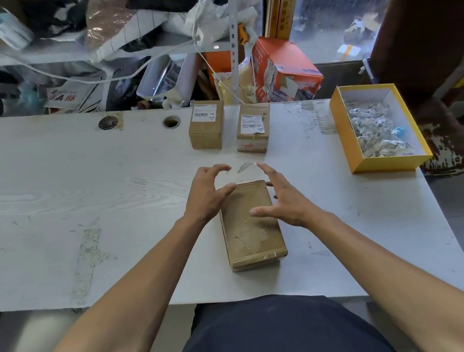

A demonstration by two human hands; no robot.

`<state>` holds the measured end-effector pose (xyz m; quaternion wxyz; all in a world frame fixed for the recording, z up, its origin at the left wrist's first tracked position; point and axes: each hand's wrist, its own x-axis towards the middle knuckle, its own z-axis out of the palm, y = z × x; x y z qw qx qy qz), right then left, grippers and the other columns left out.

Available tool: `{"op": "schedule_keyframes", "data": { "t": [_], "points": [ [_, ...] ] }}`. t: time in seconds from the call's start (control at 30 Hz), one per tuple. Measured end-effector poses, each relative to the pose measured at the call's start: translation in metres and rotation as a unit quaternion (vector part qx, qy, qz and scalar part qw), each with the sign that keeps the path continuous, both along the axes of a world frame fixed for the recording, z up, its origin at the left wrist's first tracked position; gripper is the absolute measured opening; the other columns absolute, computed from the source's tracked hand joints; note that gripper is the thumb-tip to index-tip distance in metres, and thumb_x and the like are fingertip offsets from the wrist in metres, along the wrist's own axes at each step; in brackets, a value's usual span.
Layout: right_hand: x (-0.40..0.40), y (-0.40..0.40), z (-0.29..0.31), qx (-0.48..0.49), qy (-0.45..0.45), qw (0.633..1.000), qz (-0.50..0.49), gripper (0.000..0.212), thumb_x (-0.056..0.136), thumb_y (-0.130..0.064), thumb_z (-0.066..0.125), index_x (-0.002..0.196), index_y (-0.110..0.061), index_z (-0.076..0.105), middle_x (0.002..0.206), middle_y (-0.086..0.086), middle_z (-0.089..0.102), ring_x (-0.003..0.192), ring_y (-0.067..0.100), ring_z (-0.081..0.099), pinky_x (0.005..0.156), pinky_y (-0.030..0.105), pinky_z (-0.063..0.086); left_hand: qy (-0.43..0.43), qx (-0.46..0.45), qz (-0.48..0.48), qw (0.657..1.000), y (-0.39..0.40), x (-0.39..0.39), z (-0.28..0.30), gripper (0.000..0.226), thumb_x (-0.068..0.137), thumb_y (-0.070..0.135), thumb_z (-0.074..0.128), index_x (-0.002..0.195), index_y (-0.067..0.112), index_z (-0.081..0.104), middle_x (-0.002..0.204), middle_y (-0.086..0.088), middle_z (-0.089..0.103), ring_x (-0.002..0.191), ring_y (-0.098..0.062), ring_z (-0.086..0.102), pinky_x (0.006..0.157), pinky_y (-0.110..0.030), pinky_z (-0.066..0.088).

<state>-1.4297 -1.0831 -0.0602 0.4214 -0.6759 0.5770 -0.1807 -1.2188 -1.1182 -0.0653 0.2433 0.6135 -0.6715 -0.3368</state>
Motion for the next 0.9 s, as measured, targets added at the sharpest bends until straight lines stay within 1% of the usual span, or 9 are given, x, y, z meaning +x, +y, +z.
{"op": "schedule_keyframes", "data": {
  "t": [0.07, 0.17, 0.23, 0.3, 0.37, 0.43, 0.5, 0.77, 0.9],
  "points": [
    [-0.001, -0.009, 0.005, -0.018, -0.012, 1.000, -0.018, 0.088, 0.075, -0.046, 0.080, 0.147, -0.041, 0.029, 0.155, -0.002, 0.023, 0.142, 0.018, 0.027, 0.114, 0.049, 0.034, -0.011, -0.022, 0.007, 1.000, -0.005, 0.000, 0.009, 0.043, 0.084, 0.030, 0.076, 0.125, 0.028, 0.061, 0.126, -0.007, 0.052, 0.119, -0.022, 0.053, 0.097, -0.026, 0.040],
    [-0.002, -0.030, 0.017, -0.054, -0.032, 0.994, -0.094, 0.049, 0.079, -0.040, 0.078, 0.125, -0.041, 0.060, 0.154, 0.001, 0.027, 0.143, 0.021, 0.025, 0.117, 0.047, 0.028, -0.016, -0.052, 0.012, 0.998, -0.015, -0.002, 0.029, 0.052, 0.080, 0.031, 0.081, 0.127, 0.025, 0.059, 0.129, -0.006, 0.049, 0.116, -0.018, 0.052, 0.098, -0.028, 0.043],
    [-0.001, -0.046, 0.032, -0.094, 0.000, 0.990, -0.106, 0.032, 0.082, -0.032, 0.076, 0.113, -0.031, 0.070, 0.147, 0.004, 0.039, 0.136, 0.022, 0.033, 0.113, 0.029, 0.027, -0.033, -0.059, -0.006, 0.998, -0.024, -0.002, 0.042, 0.056, 0.078, 0.034, 0.082, 0.128, 0.024, 0.059, 0.132, -0.004, 0.048, 0.116, -0.016, 0.050, 0.100, -0.030, 0.044],
    [0.002, -0.063, 0.051, -0.113, 0.044, 0.989, -0.090, 0.023, 0.085, -0.026, 0.073, 0.108, -0.021, 0.075, 0.126, 0.004, 0.054, 0.117, 0.018, 0.047, 0.093, 0.013, 0.033, -0.074, -0.059, -0.036, 0.995, -0.034, -0.002, 0.053, 0.054, 0.078, 0.036, 0.083, 0.125, 0.024, 0.060, 0.132, -0.003, 0.047, 0.117, -0.016, 0.050, 0.100, -0.031, 0.043],
    [0.005, -0.079, 0.065, -0.096, 0.104, 0.988, -0.060, 0.018, 0.088, -0.026, 0.070, 0.103, -0.019, 0.076, 0.106, 0.000, 0.062, 0.099, 0.015, 0.056, 0.076, 0.018, 0.039, -0.146, -0.046, -0.068, 0.986, -0.043, 0.001, 0.062, 0.052, 0.077, 0.039, 0.082, 0.122, 0.025, 0.061, 0.132, -0.003, 0.046, 0.118, -0.019, 0.050, 0.101, -0.036, 0.046],
    [0.006, -0.092, 0.073, -0.055, 0.149, 0.987, -0.033, 0.013, 0.089, -0.023, 0.069, 0.098, -0.019, 0.077, 0.099, -0.001, 0.068, 0.086, 0.013, 0.060, 0.064, 0.019, 0.042, -0.212, -0.023, -0.087, 0.973, -0.050, 0.005, 0.067, 0.053, 0.077, 0.043, 0.082, 0.123, 0.027, 0.061, 0.136, -0.003, 0.045, 0.121, -0.023, 0.050, 0.101, -0.043, 0.047],
    [0.008, -0.101, 0.077, -0.032, 0.173, 0.984, -0.026, 0.011, 0.089, -0.021, 0.069, 0.096, -0.017, 0.077, 0.099, 0.003, 0.071, 0.084, 0.014, 0.060, 0.064, 0.022, 0.046, -0.235, -0.009, -0.088, 0.968, -0.054, 0.005, 0.069, 0.053, 0.076, 0.044, 0.082, 0.122, 0.027, 0.062, 0.137, -0.003, 0.044, 0.121, -0.024, 0.050, 0.101, -0.044, 0.048],
    [0.022, -0.112, 0.104, 0.015, 0.055, 0.996, -0.065, 0.010, 0.089, -0.016, 0.069, 0.090, -0.007, 0.074, 0.078, 0.004, 0.067, 0.070, 0.014, 0.059, 0.064, 0.023, 0.052, -0.195, -0.013, -0.077, 0.978, -0.059, -0.001, 0.081, 0.033, 0.081, 0.030, 0.080, 0.109, 0.021, 0.066, 0.117, -0.003, 0.067, 0.104, -0.021, 0.061, 0.090, -0.042, 0.054],
    [0.022, -0.114, 0.107, 0.042, 0.007, 0.996, -0.079, 0.015, 0.091, -0.013, 0.067, 0.097, -0.001, 0.073, 0.086, 0.011, 0.068, 0.074, 0.017, 0.060, 0.068, 0.027, 0.053, -0.191, -0.049, -0.045, 0.979, -0.061, -0.004, 0.089, 0.032, 0.083, 0.027, 0.078, 0.111, 0.021, 0.065, 0.120, -0.002, 0.057, 0.107, -0.022, 0.056, 0.089, -0.039, 0.051]
  ]
}}
